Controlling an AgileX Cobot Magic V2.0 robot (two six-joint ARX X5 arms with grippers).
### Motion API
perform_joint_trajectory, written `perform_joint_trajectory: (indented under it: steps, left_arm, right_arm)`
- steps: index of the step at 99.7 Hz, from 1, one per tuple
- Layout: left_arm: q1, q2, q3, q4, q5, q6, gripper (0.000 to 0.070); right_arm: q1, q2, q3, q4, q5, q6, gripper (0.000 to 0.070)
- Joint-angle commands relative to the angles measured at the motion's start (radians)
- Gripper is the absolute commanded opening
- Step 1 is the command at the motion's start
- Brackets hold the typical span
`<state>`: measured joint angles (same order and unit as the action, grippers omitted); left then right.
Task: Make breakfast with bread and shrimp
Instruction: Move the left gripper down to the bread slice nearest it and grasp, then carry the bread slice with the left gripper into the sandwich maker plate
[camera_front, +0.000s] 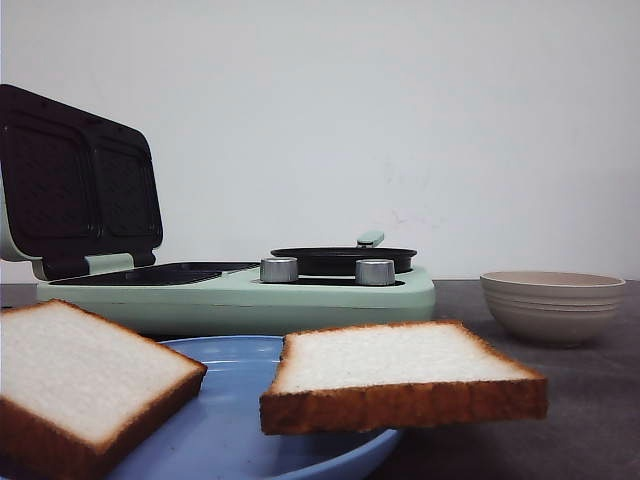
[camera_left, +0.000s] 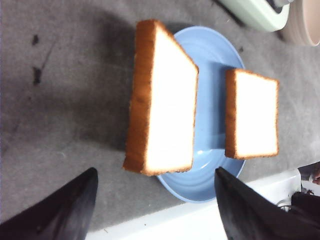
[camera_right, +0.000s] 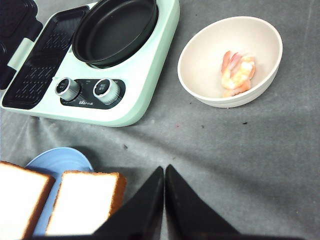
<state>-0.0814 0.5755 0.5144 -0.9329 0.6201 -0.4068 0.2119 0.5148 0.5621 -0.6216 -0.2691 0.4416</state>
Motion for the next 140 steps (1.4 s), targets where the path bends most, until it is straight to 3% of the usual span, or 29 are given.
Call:
perform_joint_trajectory:
  steps: [1, 30, 55, 113, 117, 122, 134, 140]
  left_arm:
    - [-0.008, 0.019, 0.000, 0.021, 0.000, 0.000, 0.0399]
    - [-0.060, 0.097, -0.005, 0.082, -0.005, -0.006, 0.0398]
    - [-0.123, 0.195, -0.005, 0.149, -0.063, -0.005, 0.0398]
    - [-0.259, 0.412, -0.005, 0.315, -0.064, -0.014, 0.0385]
    - [-0.265, 0.414, -0.005, 0.327, -0.064, -0.025, 0.0361]
    - [-0.269, 0.414, -0.005, 0.337, -0.064, -0.031, 0.0284]
    - [-0.274, 0.414, -0.005, 0.346, -0.064, -0.029, 0.0002]
    - [-0.274, 0.414, -0.005, 0.347, -0.068, -0.029, 0.0003]
  right_arm:
    - [0.001, 0.006, 0.016, 0.008, -0.005, -0.016, 0.0003]
    - [0.001, 0.006, 0.016, 0.008, -0.005, -0.016, 0.0003]
    - [0.001, 0.006, 0.016, 0.008, -0.005, -0.016, 0.0003]
    - [0.001, 0.006, 0.016, 0.007, -0.020, -0.030, 0.0003]
    - [0.001, 0.006, 0.016, 0.007, -0.020, -0.030, 0.0003]
    - [0.001, 0.006, 0.016, 0.007, -0.020, -0.030, 0.0003]
    - [0.001, 0.006, 0.016, 0.007, -0.019, -0.031, 0.0003]
    - [0.001, 0.006, 0.016, 0.007, -0.019, -0.031, 0.0003]
